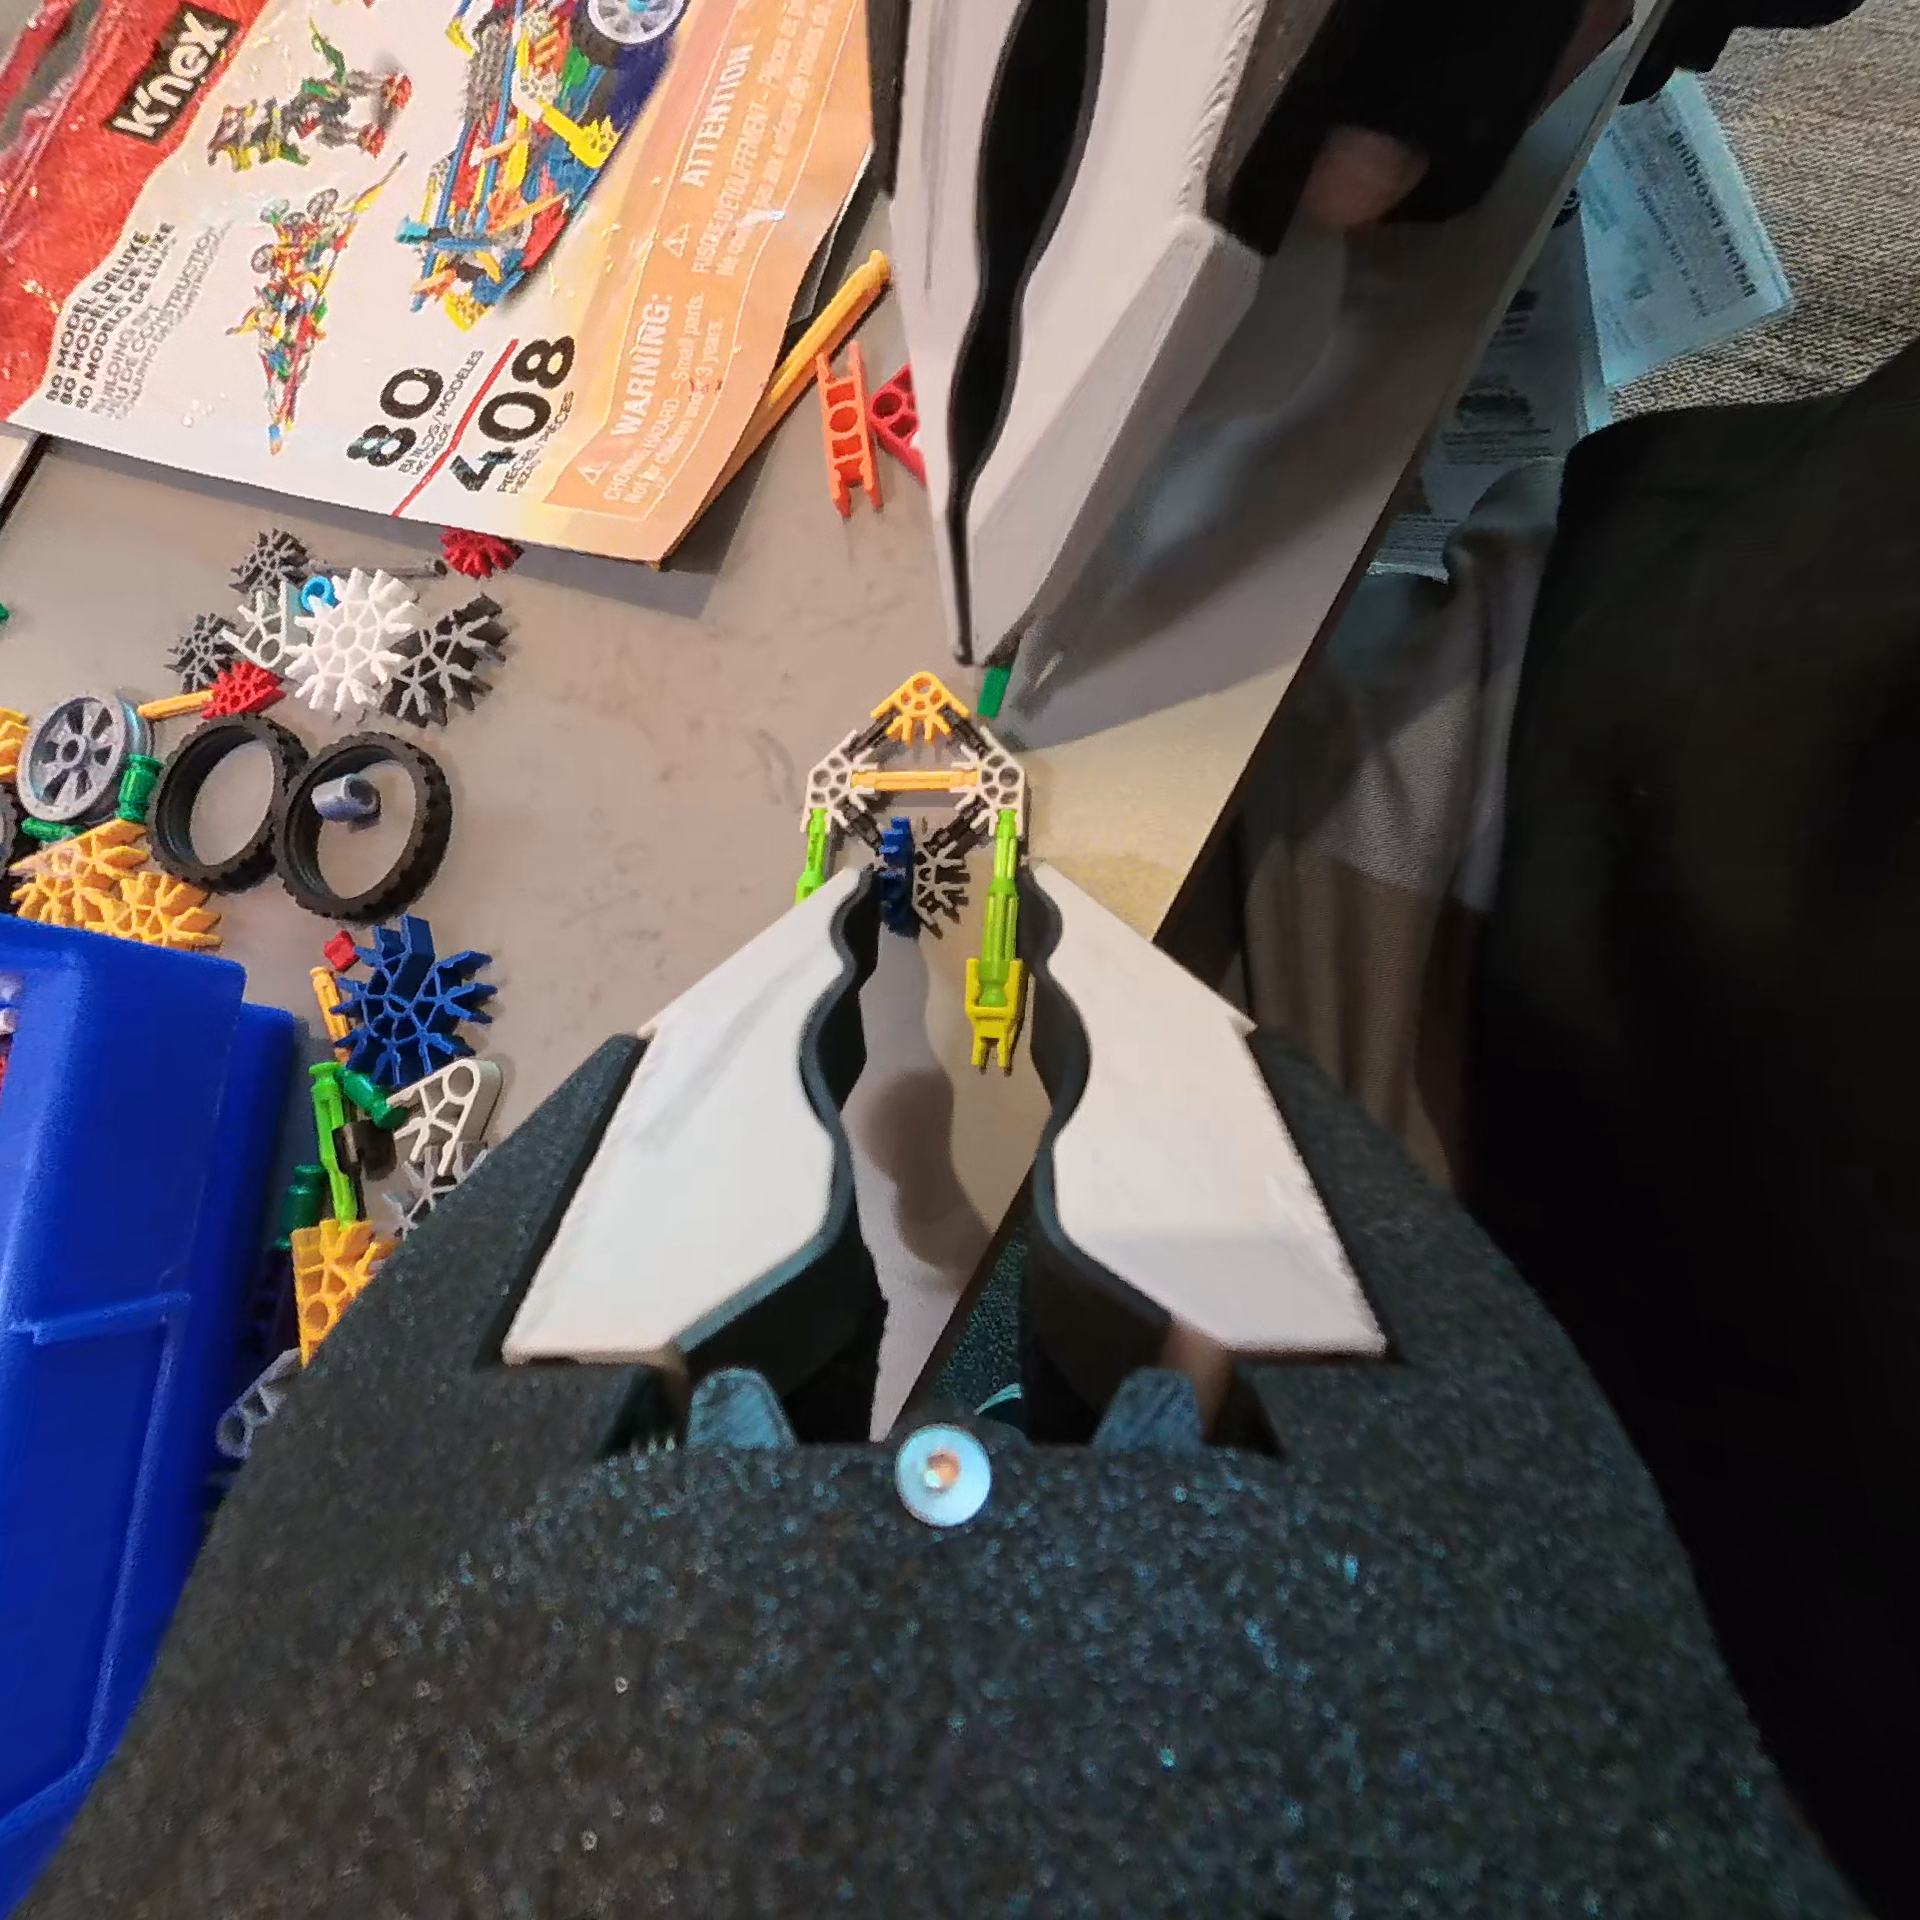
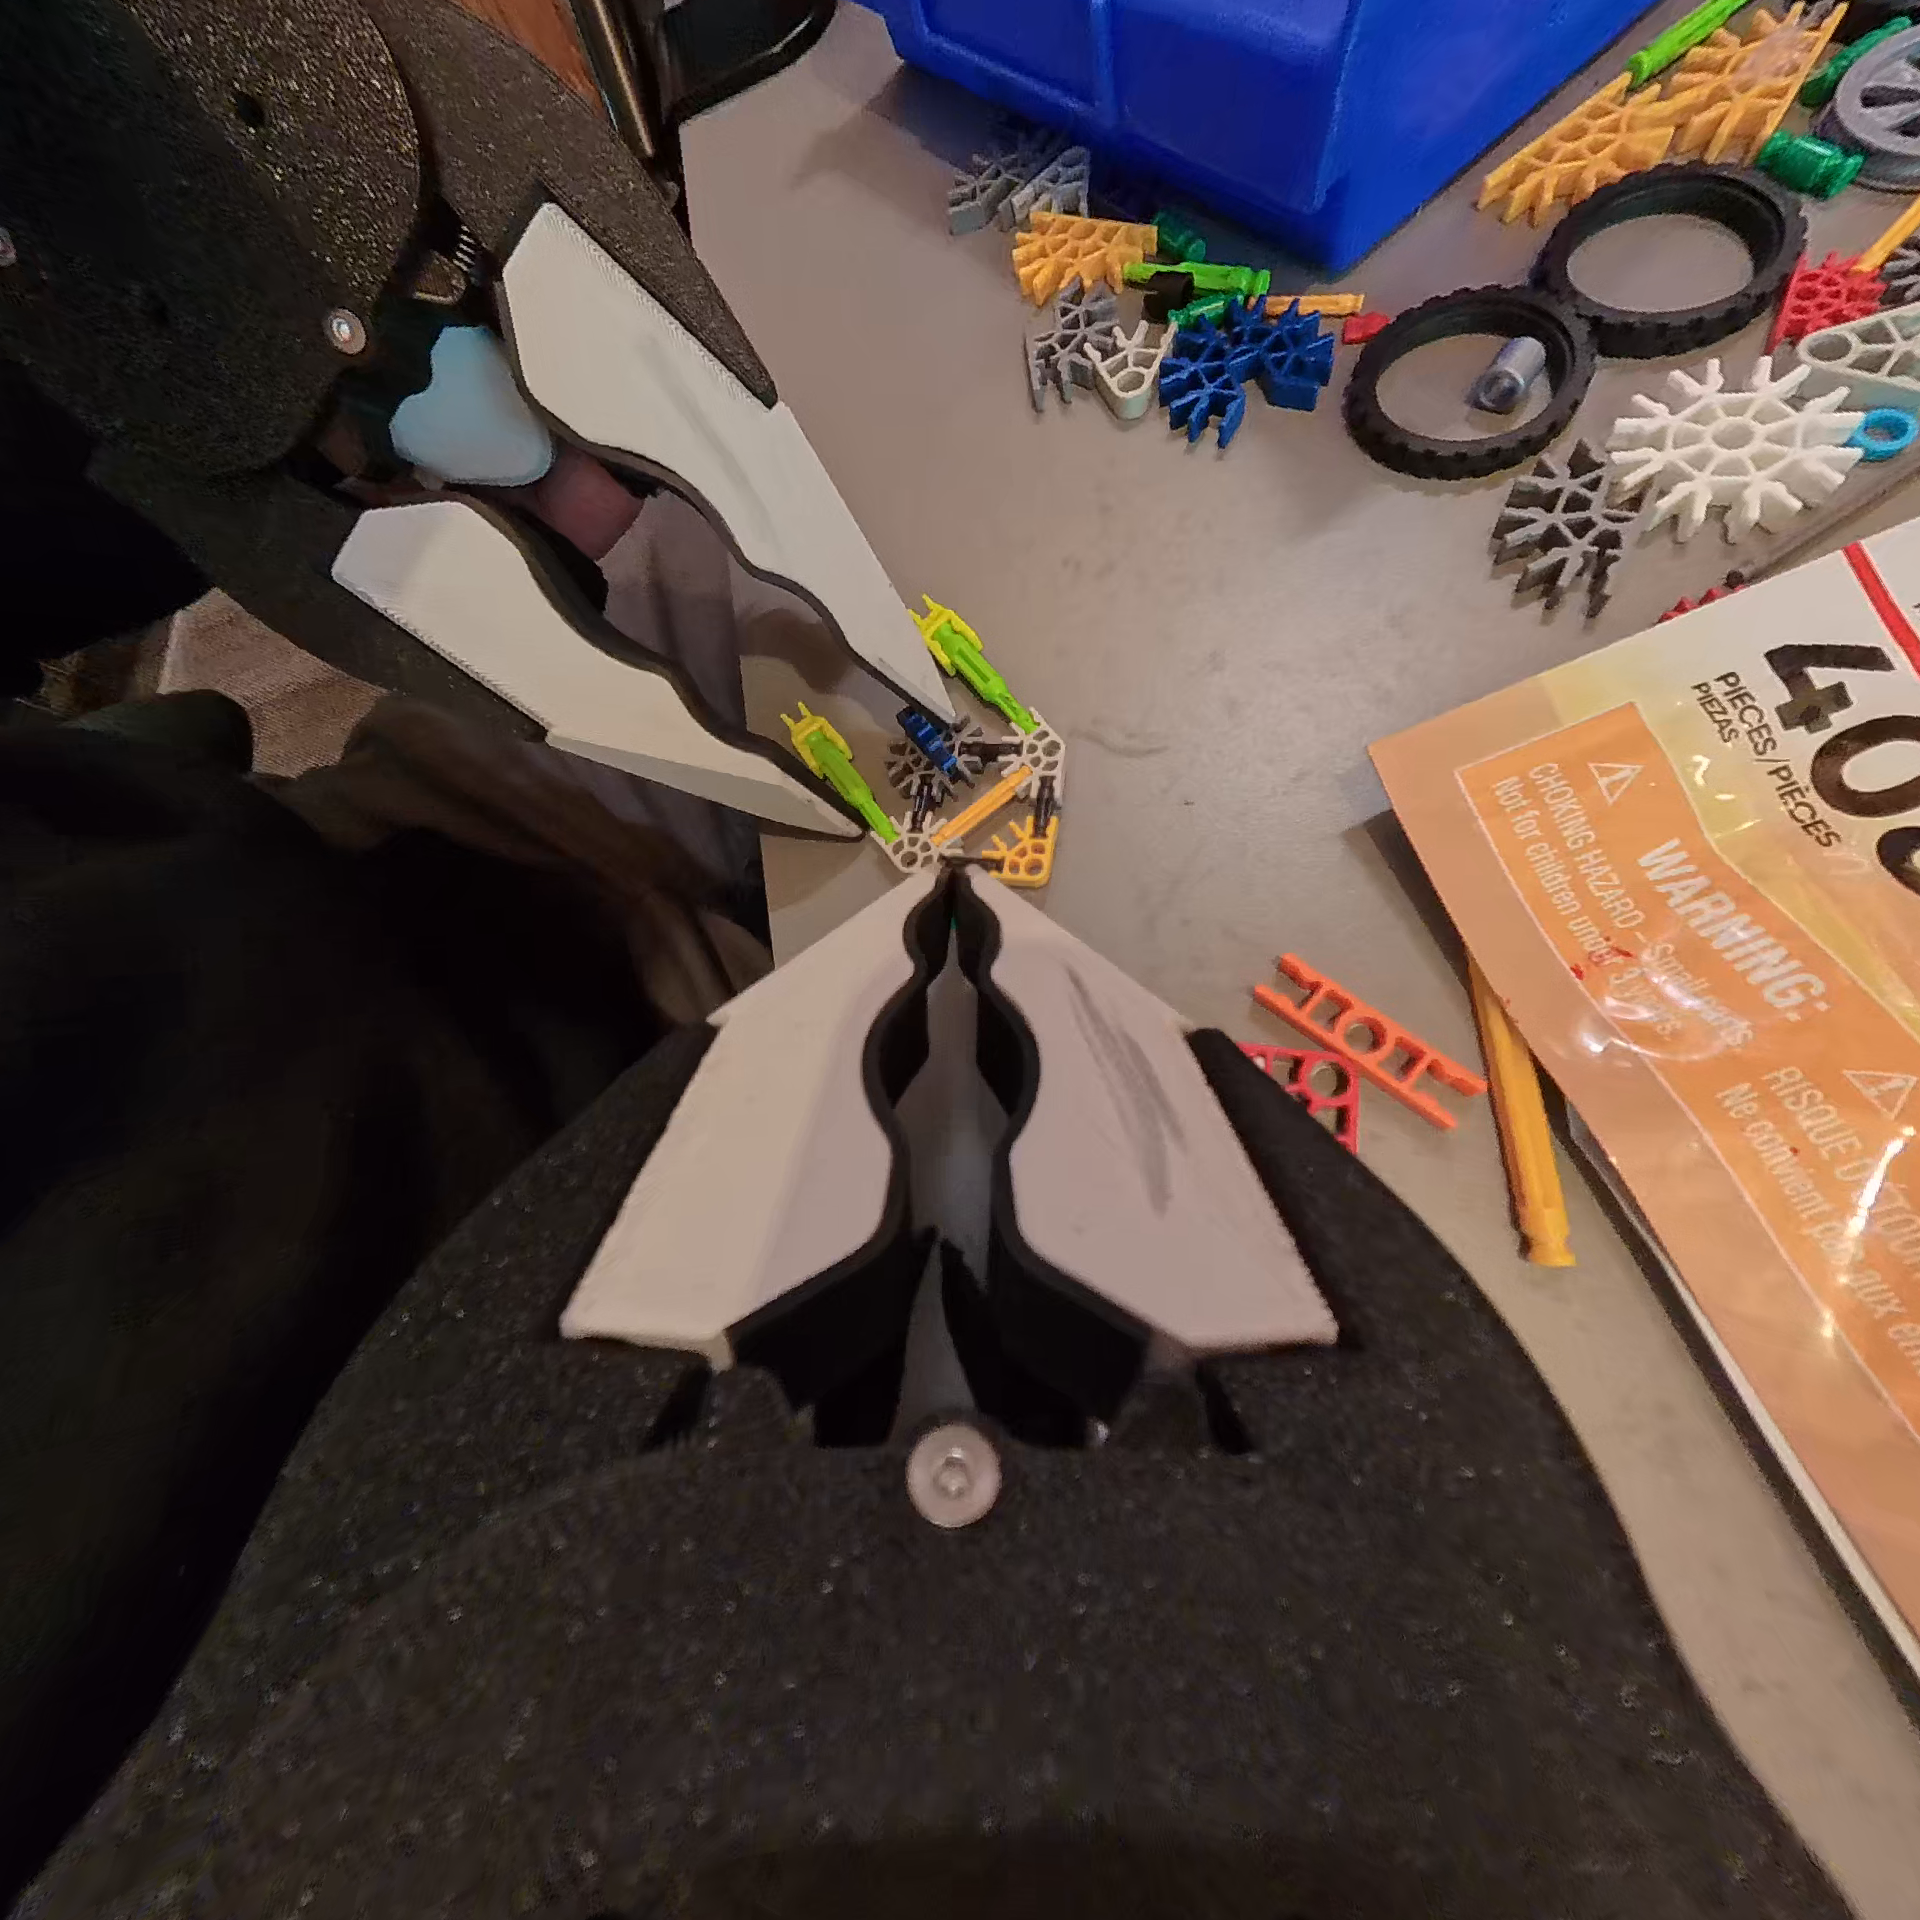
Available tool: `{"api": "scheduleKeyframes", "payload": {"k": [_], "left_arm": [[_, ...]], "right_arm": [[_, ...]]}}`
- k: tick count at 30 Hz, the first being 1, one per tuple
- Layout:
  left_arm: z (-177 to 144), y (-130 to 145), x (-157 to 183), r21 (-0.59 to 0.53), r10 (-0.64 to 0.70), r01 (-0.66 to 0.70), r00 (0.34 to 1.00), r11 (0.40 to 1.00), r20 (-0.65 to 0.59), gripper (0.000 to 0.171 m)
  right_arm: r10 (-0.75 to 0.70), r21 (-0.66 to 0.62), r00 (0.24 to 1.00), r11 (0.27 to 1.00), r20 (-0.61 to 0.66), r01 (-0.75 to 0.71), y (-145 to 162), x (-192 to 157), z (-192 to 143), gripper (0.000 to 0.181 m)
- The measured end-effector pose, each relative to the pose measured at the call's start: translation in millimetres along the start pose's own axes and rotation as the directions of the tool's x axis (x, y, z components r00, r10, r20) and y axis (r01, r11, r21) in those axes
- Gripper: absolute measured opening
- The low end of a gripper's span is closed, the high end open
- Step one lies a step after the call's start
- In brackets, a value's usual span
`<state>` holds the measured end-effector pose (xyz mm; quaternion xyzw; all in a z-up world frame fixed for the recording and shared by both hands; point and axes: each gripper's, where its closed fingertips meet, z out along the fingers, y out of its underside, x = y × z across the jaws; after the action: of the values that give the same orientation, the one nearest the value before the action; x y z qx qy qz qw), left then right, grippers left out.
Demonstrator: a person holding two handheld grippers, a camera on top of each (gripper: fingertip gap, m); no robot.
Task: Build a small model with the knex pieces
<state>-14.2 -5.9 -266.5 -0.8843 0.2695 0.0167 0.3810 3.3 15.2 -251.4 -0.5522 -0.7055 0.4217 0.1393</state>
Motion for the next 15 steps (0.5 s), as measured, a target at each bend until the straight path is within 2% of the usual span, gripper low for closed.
{"api": "scheduleKeyframes", "payload": {"k": [10,15], "left_arm": [[0.4,-0.7,2.1,-0.003,-0.009,0.009,1.0,1.0,-0.017,0.024],[1.8,-3.0,4.1,0.0,-0.007,0.007,1.0,1.0,-0.008,0.024]], "right_arm": [[-0.008,-0.035,1.0,0.999,-0.026,0.007,4.2,3.5,4.1,0.0],[0.036,-0.042,0.999,0.998,-0.03,-0.037,4.6,4.2,6.8,0.0]]}}
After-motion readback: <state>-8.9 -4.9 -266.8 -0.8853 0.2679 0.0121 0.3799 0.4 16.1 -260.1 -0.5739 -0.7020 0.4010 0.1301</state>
